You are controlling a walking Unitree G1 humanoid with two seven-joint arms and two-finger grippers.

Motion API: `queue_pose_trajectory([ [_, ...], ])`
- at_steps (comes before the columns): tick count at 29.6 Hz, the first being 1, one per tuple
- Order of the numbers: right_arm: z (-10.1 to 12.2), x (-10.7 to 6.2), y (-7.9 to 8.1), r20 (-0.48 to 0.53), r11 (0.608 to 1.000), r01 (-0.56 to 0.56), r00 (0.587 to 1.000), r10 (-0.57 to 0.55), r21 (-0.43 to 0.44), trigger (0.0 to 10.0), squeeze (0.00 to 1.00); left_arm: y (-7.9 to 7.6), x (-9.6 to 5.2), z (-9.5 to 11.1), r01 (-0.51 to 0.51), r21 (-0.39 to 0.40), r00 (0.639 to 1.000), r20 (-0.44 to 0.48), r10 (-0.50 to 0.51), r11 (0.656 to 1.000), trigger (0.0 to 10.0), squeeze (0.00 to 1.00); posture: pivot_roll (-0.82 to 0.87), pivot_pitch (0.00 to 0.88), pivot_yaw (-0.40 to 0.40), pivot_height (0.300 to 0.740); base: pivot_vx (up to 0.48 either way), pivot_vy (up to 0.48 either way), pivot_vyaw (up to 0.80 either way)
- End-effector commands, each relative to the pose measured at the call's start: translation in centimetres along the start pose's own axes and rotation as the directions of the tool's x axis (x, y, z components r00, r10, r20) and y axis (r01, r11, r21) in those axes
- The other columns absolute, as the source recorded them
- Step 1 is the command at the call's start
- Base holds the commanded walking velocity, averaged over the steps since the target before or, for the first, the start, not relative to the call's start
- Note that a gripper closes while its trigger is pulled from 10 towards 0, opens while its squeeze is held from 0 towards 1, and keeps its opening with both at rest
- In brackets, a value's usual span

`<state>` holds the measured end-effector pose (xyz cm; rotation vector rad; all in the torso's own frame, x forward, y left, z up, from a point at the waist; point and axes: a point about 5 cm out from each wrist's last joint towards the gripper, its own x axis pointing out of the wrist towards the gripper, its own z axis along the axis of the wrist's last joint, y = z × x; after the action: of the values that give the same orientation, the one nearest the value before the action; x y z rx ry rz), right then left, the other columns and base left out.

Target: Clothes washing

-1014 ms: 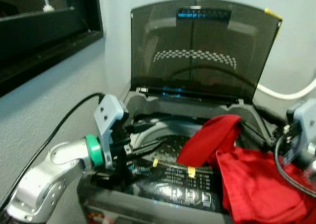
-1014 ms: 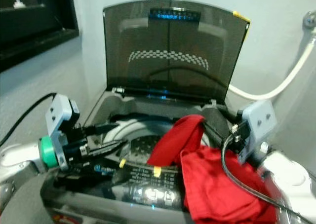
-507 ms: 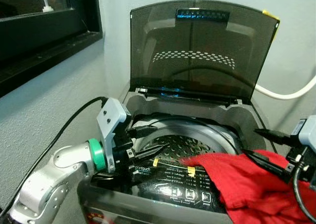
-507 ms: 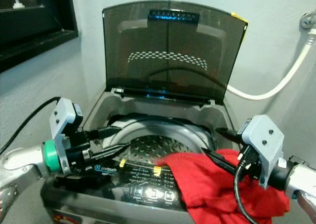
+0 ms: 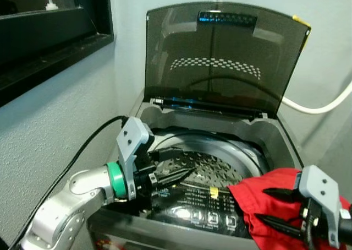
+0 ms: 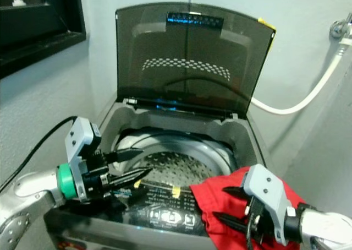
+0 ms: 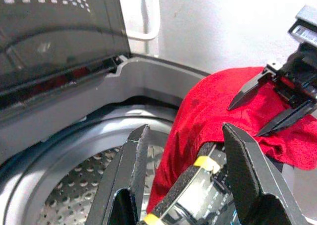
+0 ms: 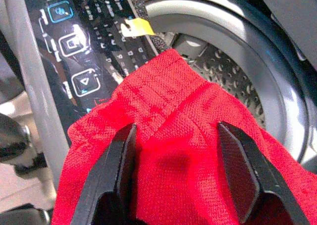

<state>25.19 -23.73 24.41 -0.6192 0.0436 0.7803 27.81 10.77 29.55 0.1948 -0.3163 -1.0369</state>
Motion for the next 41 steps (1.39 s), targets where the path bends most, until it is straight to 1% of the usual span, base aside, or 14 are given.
queue_pose_trajectory([
  [1,-2.2,0.4,0.4,-0.095,0.998,0.014,0.995,-0.009,0.054,3.5,0.0,-0.5,0.0,0.0,0.014,-0.003,1.0,0.002,-0.014,1.0,10.0,0.0,0.05,0.135,0.004,0.74,0.0,0.0,0.0],
  [2,-2.5,0.8,0.4,-0.097,0.997,0.033,0.995,-0.027,0.064,3.5,0.0,-0.5,-0.1,0.0,0.012,-0.004,1.0,0.002,-0.012,1.0,10.0,0.0,0.05,0.135,0.005,0.74,0.0,0.0,0.0],
  [3,-2.6,1.2,0.1,-0.081,0.993,0.073,0.995,-0.065,0.089,0.0,0.0,-0.5,-0.1,0.0,0.007,-0.006,1.0,0.001,-0.007,1.0,10.0,0.0,0.05,0.137,0.004,0.74,0.0,0.0,0.0],
  [14,-1.4,3.2,-1.2,0.109,0.918,0.195,0.963,-0.246,0.346,0.0,0.0,-0.1,-0.2,-0.1,-0.028,0.005,1.0,-0.012,0.028,1.0,10.0,0.0,0.05,0.135,0.003,0.74,0.0,0.0,0.0],
  [19,1.7,3.8,-3.0,0.313,0.866,0.264,0.855,-0.414,0.426,0.0,0.0,-0.1,0.0,-0.2,-0.035,0.002,0.999,-0.008,0.035,0.999,10.0,0.0,0.05,0.135,0.007,0.74,0.0,0.0,0.0],
  [22,7.1,4.2,-5.4,0.531,0.833,0.271,0.666,-0.524,0.482,0.0,0.0,-0.1,0.2,-0.2,-0.038,-0.003,0.999,0.002,0.038,0.999,10.0,0.0,0.04,0.135,0.017,0.74,0.0,0.0,0.0],
  [23,7.1,4.2,-5.4,0.531,0.833,0.271,0.666,-0.524,0.482,0.0,0.0,-0.1,0.2,-0.2,-0.038,-0.003,0.999,0.002,0.038,0.999,10.0,0.0,0.04,0.135,0.017,0.74,0.0,0.0,0.0],
  [24,9.6,4.2,-6.1,0.607,0.837,0.253,0.592,-0.53,0.485,0.0,0.0,-0.1,0.4,-0.2,-0.037,-0.005,0.999,0.008,0.037,0.999,10.0,0.0,0.04,0.136,0.02,0.74,0.0,0.0,0.0],
  [26,9.6,4.2,-6.1,0.607,0.837,0.253,0.592,-0.53,0.485,0.0,0.0,-0.1,0.4,-0.2,-0.037,-0.005,0.999,0.008,0.037,0.999,10.0,0.0,0.04,0.136,0.02,0.74,0.0,0.0,0.0],
  [28,14.4,4.3,-6.9,0.731,0.863,0.207,0.464,-0.501,0.461,0.0,0.0,-0.1,0.5,0.2,-0.032,-0.004,0.999,0.026,0.032,0.999,10.0,0.0,0.04,0.135,0.023,0.74,0.0,0.0,0.0],
  [31,18.6,4.8,-7.0,0.814,0.898,0.153,0.382,-0.438,0.412,0.0,0.0,0.0,0.3,1.4,-0.028,0.01,0.997,0.073,0.027,1.0,10.0,0.0,0.04,0.135,0.026,0.74,0.0,0.0,0.0],
  [35,20.8,6.1,-6.9,0.836,0.91,0.115,0.363,-0.411,0.398,0.0,0.0,0.4,-0.1,2.8,-0.03,0.027,0.992,0.126,0.026,0.999,10.0,0.0,0.03,0.136,0.029,0.74,0.0,0.0,0.0],
  [37,23.5,8.9,-6.5,0.844,0.911,0.057,0.356,-0.401,0.409,0.0,0.0,1.1,-1.1,5.3,-0.031,0.034,0.971,0.24,0.022,0.999,10.0,0.0,0.02,0.132,0.015,0.74,0.0,0.0,0.0],
  [41,25.1,11.2,-6.0,0.837,0.903,0.021,0.365,-0.407,0.43,0.0,0.0,1.3,-1.6,6.5,-0.052,0.051,0.957,0.288,0.035,0.997,10.0,0.0,0.05,0.119,-0.017,0.74,0.0,0.0,0.0],
])
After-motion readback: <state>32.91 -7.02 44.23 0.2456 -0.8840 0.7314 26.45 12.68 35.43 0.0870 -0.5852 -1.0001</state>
